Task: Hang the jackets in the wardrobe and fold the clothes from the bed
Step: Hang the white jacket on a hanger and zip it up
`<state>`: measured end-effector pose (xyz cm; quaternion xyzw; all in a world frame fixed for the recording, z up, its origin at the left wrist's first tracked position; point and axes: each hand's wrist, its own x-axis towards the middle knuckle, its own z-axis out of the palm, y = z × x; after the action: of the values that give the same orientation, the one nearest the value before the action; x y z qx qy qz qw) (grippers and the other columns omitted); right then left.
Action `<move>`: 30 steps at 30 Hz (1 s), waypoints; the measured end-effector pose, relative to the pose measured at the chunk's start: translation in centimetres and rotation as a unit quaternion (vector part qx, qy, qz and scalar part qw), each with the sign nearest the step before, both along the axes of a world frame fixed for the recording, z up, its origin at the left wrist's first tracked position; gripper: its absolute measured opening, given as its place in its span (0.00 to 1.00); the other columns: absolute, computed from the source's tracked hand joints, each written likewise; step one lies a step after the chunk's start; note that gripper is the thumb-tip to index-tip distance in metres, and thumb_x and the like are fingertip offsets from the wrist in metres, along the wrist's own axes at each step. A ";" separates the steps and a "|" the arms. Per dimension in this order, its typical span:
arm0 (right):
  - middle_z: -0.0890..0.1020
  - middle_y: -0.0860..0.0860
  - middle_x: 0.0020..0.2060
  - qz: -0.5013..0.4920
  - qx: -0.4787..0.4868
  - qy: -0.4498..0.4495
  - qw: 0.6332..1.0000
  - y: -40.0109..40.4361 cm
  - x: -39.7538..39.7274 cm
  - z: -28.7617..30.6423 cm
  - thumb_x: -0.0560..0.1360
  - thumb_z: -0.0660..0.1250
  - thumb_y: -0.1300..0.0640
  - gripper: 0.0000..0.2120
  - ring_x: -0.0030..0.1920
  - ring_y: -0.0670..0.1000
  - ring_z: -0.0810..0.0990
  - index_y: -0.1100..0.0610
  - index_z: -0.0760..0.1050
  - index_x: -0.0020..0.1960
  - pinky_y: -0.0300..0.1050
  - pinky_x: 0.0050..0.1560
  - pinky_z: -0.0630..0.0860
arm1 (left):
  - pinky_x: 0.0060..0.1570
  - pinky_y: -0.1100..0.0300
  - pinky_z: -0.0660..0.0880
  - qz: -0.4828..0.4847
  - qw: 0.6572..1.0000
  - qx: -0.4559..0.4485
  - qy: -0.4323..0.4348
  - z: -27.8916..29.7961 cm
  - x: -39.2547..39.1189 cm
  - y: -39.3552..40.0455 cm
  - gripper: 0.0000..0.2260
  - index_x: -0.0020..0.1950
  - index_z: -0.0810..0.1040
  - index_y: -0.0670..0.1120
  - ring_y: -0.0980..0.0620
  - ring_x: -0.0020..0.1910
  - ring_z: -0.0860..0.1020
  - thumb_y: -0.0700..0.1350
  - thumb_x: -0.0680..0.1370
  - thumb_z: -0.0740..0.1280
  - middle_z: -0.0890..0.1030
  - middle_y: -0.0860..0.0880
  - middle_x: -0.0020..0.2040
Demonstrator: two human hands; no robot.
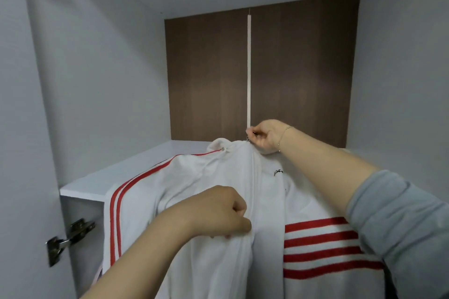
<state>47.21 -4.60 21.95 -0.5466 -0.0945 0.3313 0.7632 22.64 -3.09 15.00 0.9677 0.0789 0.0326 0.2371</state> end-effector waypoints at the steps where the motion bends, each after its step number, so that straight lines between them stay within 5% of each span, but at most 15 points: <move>1: 0.76 0.56 0.23 0.008 -0.008 -0.015 1.000 0.5 0.3 -0.3 0.81 0.59 0.67 0.13 0.18 0.51 0.75 0.66 0.70 0.38 0.38 0.19 0.74 | 0.29 0.66 0.69 -0.008 0.999 -0.001 0.032 0.7 0.2 0.5 0.16 0.30 0.70 0.48 0.57 0.26 0.71 0.50 0.75 0.68 0.75 0.54 0.27; 3: 0.74 0.56 0.30 0.027 -0.034 -0.061 0.997 1.0 1.1 -1.1 0.81 0.60 0.65 0.12 0.19 0.48 0.75 0.64 0.69 0.39 0.37 0.20 0.74 | 0.29 0.68 0.70 -0.020 0.999 -0.007 0.047 2.0 1.2 1.9 0.17 0.32 0.77 0.50 0.60 0.27 0.73 0.58 0.77 0.67 0.79 0.56 0.29; 5: 0.75 0.55 0.29 0.035 -0.112 -0.158 0.980 1.0 2.0 -1.9 0.80 0.64 0.63 0.10 0.19 0.47 0.73 0.63 0.72 0.40 0.37 0.20 0.74 | 0.32 0.66 0.72 0.015 0.998 -0.015 -0.058 3.1 3.4 4.3 0.18 0.35 0.81 0.48 0.57 0.32 0.78 0.59 0.78 0.65 0.79 0.55 0.30; 8: 0.76 0.51 0.26 -0.009 -0.275 -0.374 0.886 0.4 3.1 -1.8 0.75 0.70 0.56 0.11 0.25 0.49 0.73 0.60 0.76 0.37 0.38 0.26 0.72 | 0.44 0.62 0.73 0.127 0.966 0.066 -0.214 4.1 8.3 8.9 0.13 0.46 0.81 0.46 0.50 0.49 0.79 0.55 0.79 0.65 0.82 0.50 0.44; 11: 0.73 0.50 0.28 -0.067 -0.400 -0.523 0.749 -0.3 3.8 -1.4 0.75 0.68 0.48 0.16 0.28 0.49 0.71 0.57 0.74 0.34 0.39 0.27 0.64 | 0.65 0.51 0.67 0.206 0.957 0.182 -0.092 3.0 12.3 13.4 0.20 0.66 0.74 0.49 0.43 0.67 0.69 0.59 0.79 0.61 0.73 0.45 0.66; 13: 0.71 0.50 0.28 -0.050 -0.452 -0.535 0.712 -0.7 4.3 -1.7 0.78 0.65 0.46 0.19 0.28 0.48 0.68 0.57 0.71 0.33 0.41 0.28 0.62 | 0.67 0.46 0.62 0.232 0.951 0.203 0.002 1.4 13.8 15.9 0.25 0.71 0.68 0.50 0.42 0.70 0.64 0.63 0.80 0.57 0.68 0.44 0.70; 18: 0.75 0.54 0.40 0.090 -0.512 -0.507 0.687 -0.7 4.3 -3.9 0.79 0.63 0.52 0.16 0.38 0.52 0.69 0.65 0.77 0.49 0.42 0.37 0.66 | 0.63 0.50 0.69 0.195 0.971 0.137 -0.020 -0.6 14.8 19.1 0.19 0.63 0.69 0.49 0.43 0.62 0.73 0.60 0.80 0.59 0.75 0.45 0.64; 22: 0.77 0.60 0.39 0.066 -0.462 -0.531 0.707 -0.7 3.1 -4.6 0.80 0.63 0.52 0.17 0.39 0.52 0.69 0.68 0.78 0.52 0.43 0.38 0.67 | 0.53 0.55 0.69 0.156 0.983 0.075 -0.065 -0.7 13.4 18.8 0.12 0.57 0.71 0.47 0.45 0.58 0.75 0.56 0.82 0.60 0.78 0.45 0.61; 26: 0.76 0.48 0.30 -0.036 -0.404 -0.600 0.689 -2.5 1.3 -3.6 0.77 0.67 0.44 0.17 0.35 0.49 0.72 0.54 0.74 0.36 0.44 0.37 0.67 | 0.43 0.55 0.67 0.178 0.959 0.071 -0.208 -0.5 10.5 16.8 0.08 0.50 0.69 0.52 0.46 0.47 0.75 0.56 0.81 0.59 0.80 0.48 0.50; 30: 0.68 0.44 0.22 0.014 -0.349 -0.620 0.702 -5.2 -3.4 -0.7 0.76 0.67 0.40 0.20 0.24 0.45 0.65 0.53 0.73 0.33 0.41 0.32 0.65 | 0.43 0.52 0.72 0.174 0.925 0.003 -0.339 -1.2 5.3 13.8 0.05 0.50 0.72 0.54 0.48 0.44 0.76 0.55 0.80 0.62 0.79 0.53 0.43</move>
<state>43.83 -9.77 21.21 -0.8547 -0.4317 -0.0626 0.2816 27.94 10.69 13.82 0.8706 0.1609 0.3995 0.2378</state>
